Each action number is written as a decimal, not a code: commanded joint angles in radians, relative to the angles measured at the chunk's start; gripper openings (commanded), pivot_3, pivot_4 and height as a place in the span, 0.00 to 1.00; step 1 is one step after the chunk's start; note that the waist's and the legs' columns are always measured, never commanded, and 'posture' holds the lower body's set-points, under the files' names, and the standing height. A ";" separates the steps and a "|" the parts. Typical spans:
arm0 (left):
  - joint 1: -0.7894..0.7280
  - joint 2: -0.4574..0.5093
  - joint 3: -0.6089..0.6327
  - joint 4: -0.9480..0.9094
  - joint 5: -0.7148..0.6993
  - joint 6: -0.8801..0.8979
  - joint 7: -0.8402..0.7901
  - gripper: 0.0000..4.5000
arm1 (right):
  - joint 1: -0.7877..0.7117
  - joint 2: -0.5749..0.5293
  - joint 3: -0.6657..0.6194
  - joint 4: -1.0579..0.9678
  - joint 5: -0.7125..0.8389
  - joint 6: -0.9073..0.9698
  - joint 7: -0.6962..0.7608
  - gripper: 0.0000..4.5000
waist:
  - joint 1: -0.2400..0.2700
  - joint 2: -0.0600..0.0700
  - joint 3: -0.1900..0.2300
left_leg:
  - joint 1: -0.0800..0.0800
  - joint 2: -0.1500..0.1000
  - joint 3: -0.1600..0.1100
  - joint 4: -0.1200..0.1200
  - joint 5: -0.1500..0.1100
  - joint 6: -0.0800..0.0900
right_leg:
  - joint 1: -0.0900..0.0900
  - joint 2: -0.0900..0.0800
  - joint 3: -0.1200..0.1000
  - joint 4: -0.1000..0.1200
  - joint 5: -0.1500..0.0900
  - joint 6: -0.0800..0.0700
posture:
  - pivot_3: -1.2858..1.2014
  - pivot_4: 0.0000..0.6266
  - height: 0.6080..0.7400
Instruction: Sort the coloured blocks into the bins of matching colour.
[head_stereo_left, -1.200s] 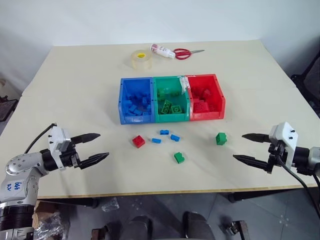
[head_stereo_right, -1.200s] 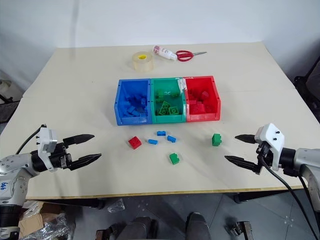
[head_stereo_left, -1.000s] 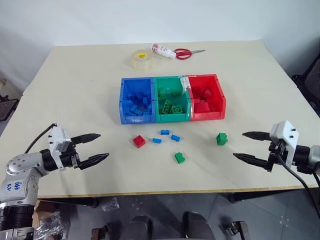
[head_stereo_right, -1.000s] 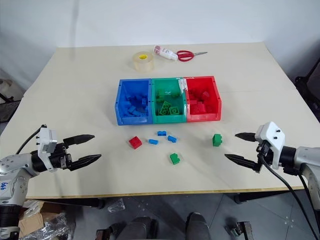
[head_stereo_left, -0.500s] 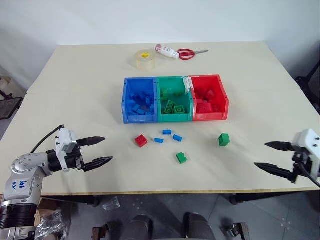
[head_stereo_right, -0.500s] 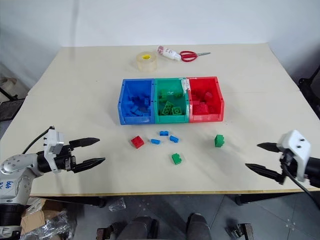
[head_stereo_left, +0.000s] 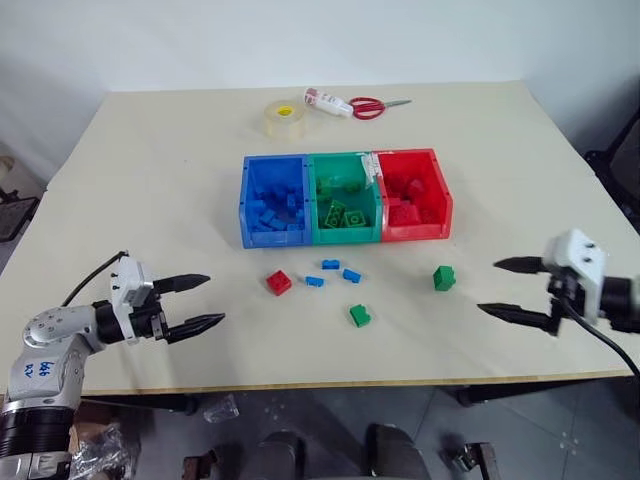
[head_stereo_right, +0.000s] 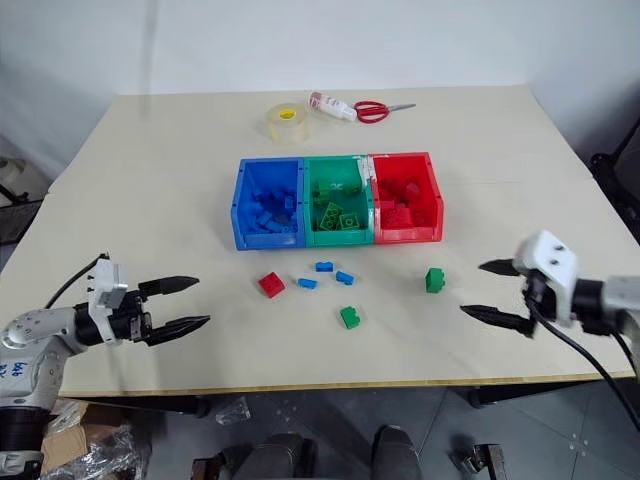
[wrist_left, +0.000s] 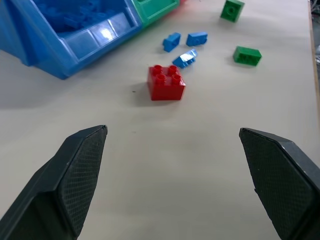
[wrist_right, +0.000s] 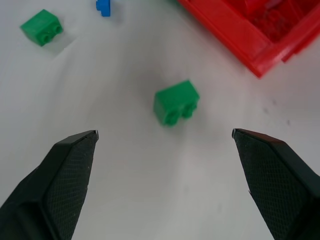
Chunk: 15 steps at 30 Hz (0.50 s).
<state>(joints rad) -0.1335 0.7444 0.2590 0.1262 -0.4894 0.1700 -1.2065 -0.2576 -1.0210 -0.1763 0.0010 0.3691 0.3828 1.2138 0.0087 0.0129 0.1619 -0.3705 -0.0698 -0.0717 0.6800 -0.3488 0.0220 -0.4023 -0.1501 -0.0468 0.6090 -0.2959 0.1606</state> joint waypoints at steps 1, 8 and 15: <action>0.030 -0.011 0.032 -0.069 -0.038 0.001 0.013 1.00 | -0.133 0.054 0.110 0.133 -0.059 -0.056 0.031 1.00 | -0.001 0.000 0.000 | 0.000 0.000 0.000 0.000 0.000 0.000 | 0.000 0.000 0.000 0.000 0.000 0.000 | 0.52 0.24 1.00; 0.080 -0.026 0.038 -0.135 -0.051 0.011 0.034 1.00 | -0.345 0.158 0.265 0.434 -0.175 -0.153 0.081 1.00 | -0.009 0.001 0.001 | -0.001 0.000 -0.001 0.000 0.000 0.000 | -0.001 0.000 -0.001 0.002 0.000 0.000 | 0.52 0.24 1.00; 0.088 -0.032 0.037 -0.149 -0.054 0.015 0.049 1.00 | -0.373 0.215 0.252 0.487 -0.176 -0.188 0.081 0.55 | -0.012 0.001 0.001 | -0.001 0.000 -0.001 0.000 0.000 0.000 | -0.001 0.000 -0.001 0.002 0.000 0.000 | 0.52 0.24 1.00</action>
<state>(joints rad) -0.0529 0.7152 0.2738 0.0084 -0.5200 0.1884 -1.1603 -0.6176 -0.8082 0.1044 0.4977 0.1847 0.2031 1.2983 -0.0029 0.0138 0.1627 -0.3716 -0.0700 -0.0725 0.6801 -0.3488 0.0219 -0.4031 -0.1499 -0.0483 0.6115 -0.2959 0.1606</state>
